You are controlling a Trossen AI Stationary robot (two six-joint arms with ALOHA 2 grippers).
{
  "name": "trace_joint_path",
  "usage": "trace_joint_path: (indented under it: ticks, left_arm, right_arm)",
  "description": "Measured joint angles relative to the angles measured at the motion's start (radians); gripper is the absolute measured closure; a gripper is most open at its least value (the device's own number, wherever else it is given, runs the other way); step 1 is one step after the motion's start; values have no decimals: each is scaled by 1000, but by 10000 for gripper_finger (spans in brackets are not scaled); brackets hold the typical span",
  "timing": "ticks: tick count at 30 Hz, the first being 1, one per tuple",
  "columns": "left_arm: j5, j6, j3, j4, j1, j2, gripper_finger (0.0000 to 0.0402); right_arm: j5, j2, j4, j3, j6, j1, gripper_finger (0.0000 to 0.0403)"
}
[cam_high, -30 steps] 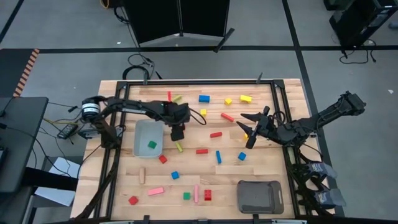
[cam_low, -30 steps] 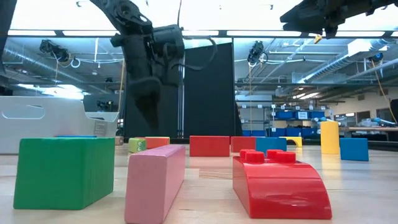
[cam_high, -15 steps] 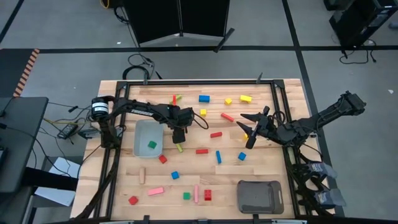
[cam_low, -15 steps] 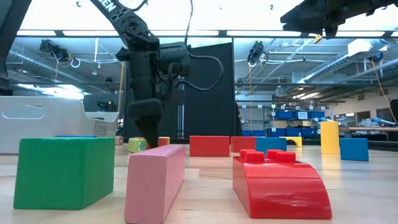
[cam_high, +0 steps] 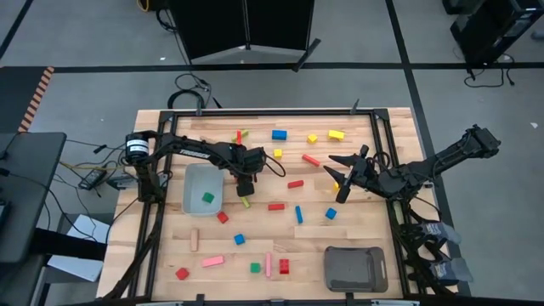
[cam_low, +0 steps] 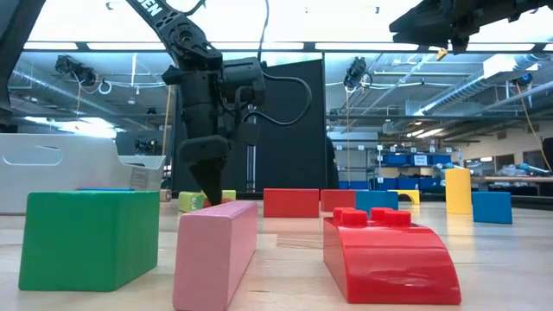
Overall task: Sort blocks by size
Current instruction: Put the top left orange block into the black bin
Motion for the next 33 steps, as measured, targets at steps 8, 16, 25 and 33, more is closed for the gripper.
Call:
trace_joint_path:
  ticks: [8,16,25,33]
  left_arm:
    - [15,0,12,-18,-1,-7,302]
    - [18,5,89,-18,-24,-35,302]
    - [48,14,133,105,-80,-57,302]
    - [103,-51,132,444,-157,-59,302]
  right_arm:
    - [0,0,4,0,0,0,221]
    - [0,0,8,0,-1,0,223]
    - [0,-9,92,0,-85,2,221]
    - [-2,-51,207,1,-193,40,218]
